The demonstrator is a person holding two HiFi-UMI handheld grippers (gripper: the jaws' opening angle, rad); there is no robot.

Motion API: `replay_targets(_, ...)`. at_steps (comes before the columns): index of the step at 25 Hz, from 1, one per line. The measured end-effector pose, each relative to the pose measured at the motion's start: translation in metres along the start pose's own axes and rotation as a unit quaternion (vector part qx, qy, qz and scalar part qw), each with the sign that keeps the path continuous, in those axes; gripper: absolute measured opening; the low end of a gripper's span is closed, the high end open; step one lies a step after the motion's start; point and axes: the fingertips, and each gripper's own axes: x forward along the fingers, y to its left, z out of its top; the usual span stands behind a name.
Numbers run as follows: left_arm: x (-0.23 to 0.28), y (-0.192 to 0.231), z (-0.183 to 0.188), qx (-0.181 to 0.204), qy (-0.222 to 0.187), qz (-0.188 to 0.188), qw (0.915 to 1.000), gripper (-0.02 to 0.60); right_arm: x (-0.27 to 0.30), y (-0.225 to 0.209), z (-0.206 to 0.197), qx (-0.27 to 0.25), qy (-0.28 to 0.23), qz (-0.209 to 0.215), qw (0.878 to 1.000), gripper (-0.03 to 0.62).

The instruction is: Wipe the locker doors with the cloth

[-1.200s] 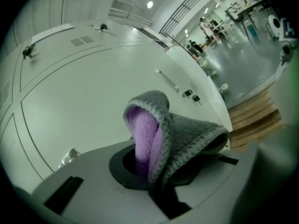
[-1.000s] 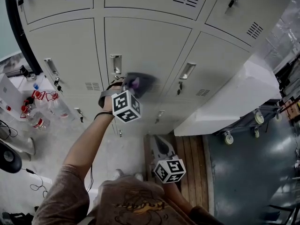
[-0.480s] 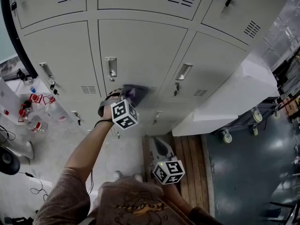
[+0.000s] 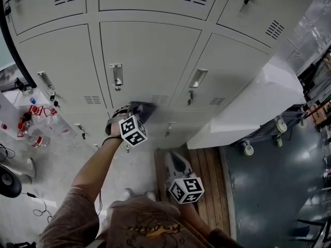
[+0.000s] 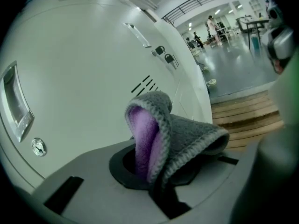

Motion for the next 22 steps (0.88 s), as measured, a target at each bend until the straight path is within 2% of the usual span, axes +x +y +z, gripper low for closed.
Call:
replay_targets(7,0.011,-0.015,-0.023,0.019,0.027,-0.007,0.9994,0.038,-0.004,-0.006,-0.002,0.006,0.003,-0.008,1.000,-0.002)
replay_targets(11,0.012,-0.023,-0.026,0.002,0.026,-0.029,0.9992,0.038,-0.006,-0.009,-0.003,0.010,0.003,-0.012,1.000,-0.002)
replay_targets(16,-0.002,-0.024,-0.008,-0.020,-0.003,-0.042,0.9989,0.038,-0.008,-0.010,-0.006,0.009,0.005,-0.012,1.000,-0.002)
replay_targets(22,-0.036,0.006,0.054,0.012,-0.070,0.000,0.9975,0.038,-0.008,-0.007,-0.004,0.008,0.001,-0.007,1.000,-0.002)
